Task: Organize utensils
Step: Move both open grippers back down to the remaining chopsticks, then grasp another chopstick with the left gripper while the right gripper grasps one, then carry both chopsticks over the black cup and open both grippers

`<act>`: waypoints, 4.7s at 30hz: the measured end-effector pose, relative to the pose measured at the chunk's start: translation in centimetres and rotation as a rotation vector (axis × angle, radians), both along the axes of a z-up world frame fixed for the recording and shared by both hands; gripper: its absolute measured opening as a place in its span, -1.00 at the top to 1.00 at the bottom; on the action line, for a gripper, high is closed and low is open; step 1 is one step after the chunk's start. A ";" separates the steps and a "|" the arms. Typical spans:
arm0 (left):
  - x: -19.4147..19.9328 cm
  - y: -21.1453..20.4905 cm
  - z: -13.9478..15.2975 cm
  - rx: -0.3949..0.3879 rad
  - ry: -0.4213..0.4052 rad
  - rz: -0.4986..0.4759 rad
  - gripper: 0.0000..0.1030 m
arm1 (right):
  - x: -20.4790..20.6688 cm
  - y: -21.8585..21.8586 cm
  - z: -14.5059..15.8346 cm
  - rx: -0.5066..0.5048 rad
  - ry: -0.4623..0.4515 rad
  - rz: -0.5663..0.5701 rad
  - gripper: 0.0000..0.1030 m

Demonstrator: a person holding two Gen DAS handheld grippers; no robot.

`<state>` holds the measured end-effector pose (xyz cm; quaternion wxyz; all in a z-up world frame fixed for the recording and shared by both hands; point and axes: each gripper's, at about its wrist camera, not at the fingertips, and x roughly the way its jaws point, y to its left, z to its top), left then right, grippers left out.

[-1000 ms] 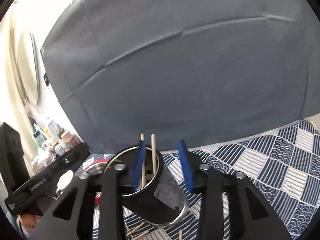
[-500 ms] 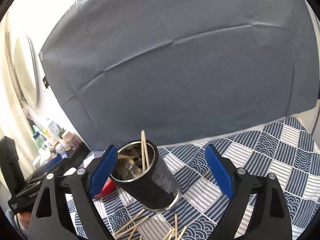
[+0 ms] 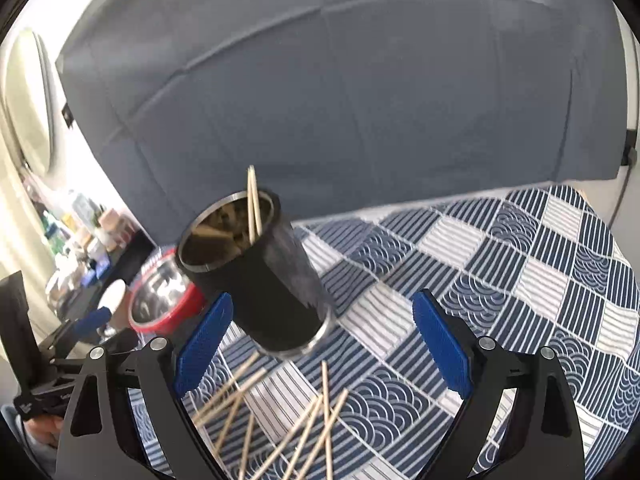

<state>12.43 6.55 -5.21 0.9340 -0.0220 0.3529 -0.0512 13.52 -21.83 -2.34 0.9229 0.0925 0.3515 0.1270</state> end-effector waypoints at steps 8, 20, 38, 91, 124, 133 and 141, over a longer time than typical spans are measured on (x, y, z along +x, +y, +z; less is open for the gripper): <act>-0.6 -0.3 -4.0 0.041 0.112 -0.025 -0.88 | -0.7 0.5 -2.6 -0.032 0.073 0.005 -0.69; -0.1 -1.4 -8.1 0.101 0.244 -0.045 -0.88 | -1.9 1.1 -7.2 -0.119 0.211 0.029 -0.69; 1.1 -1.0 -11.0 0.159 0.346 -0.049 -0.88 | -3.5 0.9 -11.7 -0.228 0.344 0.060 -0.69; -1.5 1.0 -9.8 0.076 0.529 -0.119 0.91 | -3.6 -4.6 -11.5 -0.244 0.544 -0.001 0.91; 3.0 -0.9 9.0 0.036 0.145 -0.043 0.91 | 2.6 0.1 6.0 -0.080 0.149 0.107 0.91; 6.6 -2.9 12.0 -0.016 0.040 -0.062 0.91 | 4.7 2.4 8.8 -0.055 0.064 0.166 0.91; 9.6 -4.1 12.4 -0.110 -0.026 -0.077 0.91 | 7.0 3.1 9.4 0.068 -0.074 0.220 0.91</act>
